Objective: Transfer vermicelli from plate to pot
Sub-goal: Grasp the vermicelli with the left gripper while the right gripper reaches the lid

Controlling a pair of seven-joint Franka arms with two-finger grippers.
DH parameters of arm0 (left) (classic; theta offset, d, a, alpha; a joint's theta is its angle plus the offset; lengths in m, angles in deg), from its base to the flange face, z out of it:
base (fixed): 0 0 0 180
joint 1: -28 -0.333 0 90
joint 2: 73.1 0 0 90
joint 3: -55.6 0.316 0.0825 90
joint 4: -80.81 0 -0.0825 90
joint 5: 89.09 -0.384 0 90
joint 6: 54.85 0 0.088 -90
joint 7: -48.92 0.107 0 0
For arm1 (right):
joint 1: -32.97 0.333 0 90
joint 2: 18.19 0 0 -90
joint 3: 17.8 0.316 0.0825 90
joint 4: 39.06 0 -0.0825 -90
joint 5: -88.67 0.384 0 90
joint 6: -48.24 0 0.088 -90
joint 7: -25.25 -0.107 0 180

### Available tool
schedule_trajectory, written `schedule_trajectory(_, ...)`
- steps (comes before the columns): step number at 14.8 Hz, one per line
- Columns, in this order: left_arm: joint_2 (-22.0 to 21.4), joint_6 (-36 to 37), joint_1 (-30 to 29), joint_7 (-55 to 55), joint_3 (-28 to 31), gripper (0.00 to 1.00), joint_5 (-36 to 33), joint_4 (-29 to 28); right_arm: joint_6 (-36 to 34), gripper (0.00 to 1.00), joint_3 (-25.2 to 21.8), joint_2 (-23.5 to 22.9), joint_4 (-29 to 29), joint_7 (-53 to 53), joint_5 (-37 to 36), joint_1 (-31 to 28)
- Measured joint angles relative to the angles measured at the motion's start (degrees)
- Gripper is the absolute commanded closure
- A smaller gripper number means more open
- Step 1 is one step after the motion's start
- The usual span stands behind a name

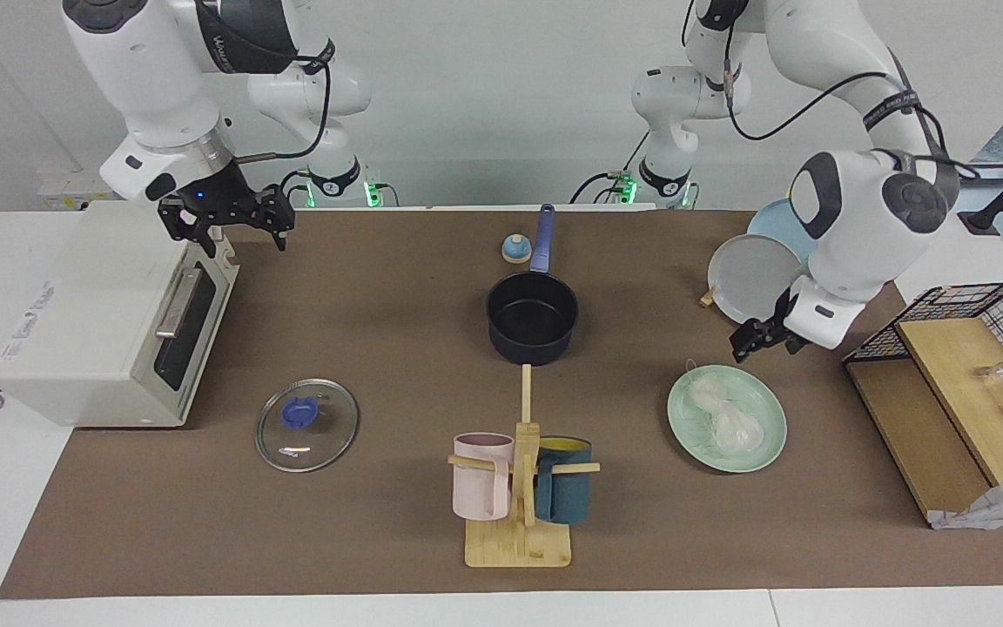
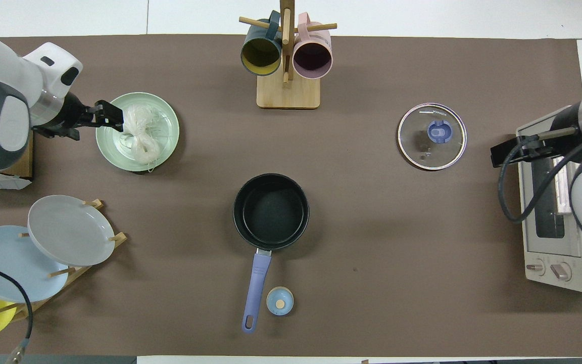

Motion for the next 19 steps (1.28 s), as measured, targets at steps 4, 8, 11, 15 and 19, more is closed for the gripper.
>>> schedule_trajectory(4, 6.27, -7.37, 1.48, -6.61, -0.29, 0.0, 0.0, 0.14, 7.02, 0.0, 0.17, -6.29, -0.08, 1.73, 0.15, 0.62)
schedule_trajectory(8, 7.22, -8.31, 1.69, -7.66, -0.23, 0.0, -0.02, 0.41, 15.8, 0.0, 0.09, -12.83, -0.07, 7.04, 0.15, 0.67)
schedule_trajectory(11, 7.55, -8.74, 1.69, -7.92, -0.23, 0.0, -0.23, -0.25, 19.89, 0.0, -0.13, -16.07, -0.12, 8.71, 0.15, 0.15)
schedule_trajectory(15, 8.09, -11.44, 1.72, -8.36, -0.23, 0.07, -0.27, -1.76, 23.28, 0.0, -0.17, -20.84, -0.19, 8.72, 0.17, -1.02)
schedule_trajectory(19, 8.26, -12.85, 2.15, -8.52, -0.23, 0.39, -0.34, -3.34, 27.46, 0.0, -0.1, -25.19, -0.28, 8.69, 0.22, -1.5)
